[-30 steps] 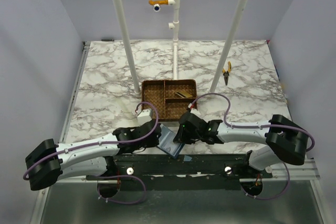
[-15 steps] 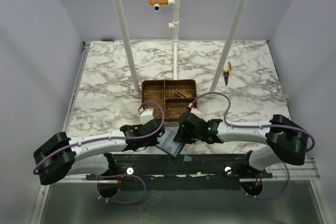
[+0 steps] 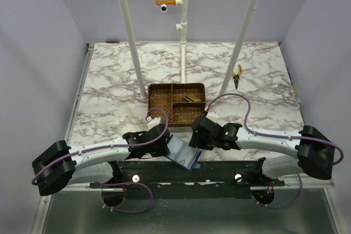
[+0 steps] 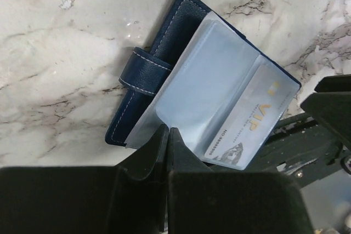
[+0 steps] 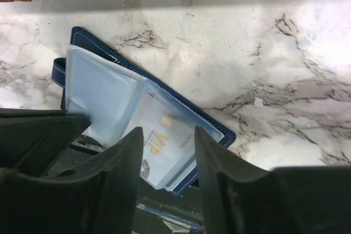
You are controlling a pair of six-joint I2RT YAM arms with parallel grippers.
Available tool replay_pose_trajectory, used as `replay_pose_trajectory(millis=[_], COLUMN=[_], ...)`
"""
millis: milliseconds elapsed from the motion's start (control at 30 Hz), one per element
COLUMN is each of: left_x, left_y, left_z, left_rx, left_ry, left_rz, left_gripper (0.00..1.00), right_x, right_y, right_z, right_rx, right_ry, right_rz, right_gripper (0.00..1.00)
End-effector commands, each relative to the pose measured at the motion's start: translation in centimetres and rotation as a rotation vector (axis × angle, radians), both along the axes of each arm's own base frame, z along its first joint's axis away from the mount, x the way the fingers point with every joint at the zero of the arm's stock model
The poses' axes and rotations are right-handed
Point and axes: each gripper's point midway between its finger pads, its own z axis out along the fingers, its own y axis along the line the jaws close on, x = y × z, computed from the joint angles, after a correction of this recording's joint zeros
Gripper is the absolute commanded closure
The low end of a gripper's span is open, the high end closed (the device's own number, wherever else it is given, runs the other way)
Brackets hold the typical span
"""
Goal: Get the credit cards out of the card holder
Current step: Remove the credit card from the card holder.
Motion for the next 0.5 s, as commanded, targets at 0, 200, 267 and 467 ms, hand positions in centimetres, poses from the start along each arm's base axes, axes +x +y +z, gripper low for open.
replay_pose_trajectory(millis=[0, 200, 267, 467], left_x=[-0.7, -0.4, -0.3, 0.0], left_y=[-0.2, 0.0, 0.1, 0.2], left_z=[0.4, 0.1, -0.1, -0.5], left_rx=[-0.049, -0.056, -0.055, -0.062], left_ry=[0.044, 0.046, 0.049, 0.060], left_rz=[0.036, 0.076, 0.094, 0.112], left_gripper=[1.00, 1.00, 1.00, 1.00], right_x=[-0.6, -2.2, -2.8, -4.9], right_y=[-2.4, -1.7, -1.6, -1.6], right_z=[0.0, -0.7, -1.1, -2.1], right_rx=[-0.050, -0.037, -0.046, 0.002], right_ry=[-0.008, 0.038, 0.052, 0.118], right_rz=[-0.022, 0.008, 0.016, 0.023], right_gripper=[0.50, 0.43, 0.40, 0.28])
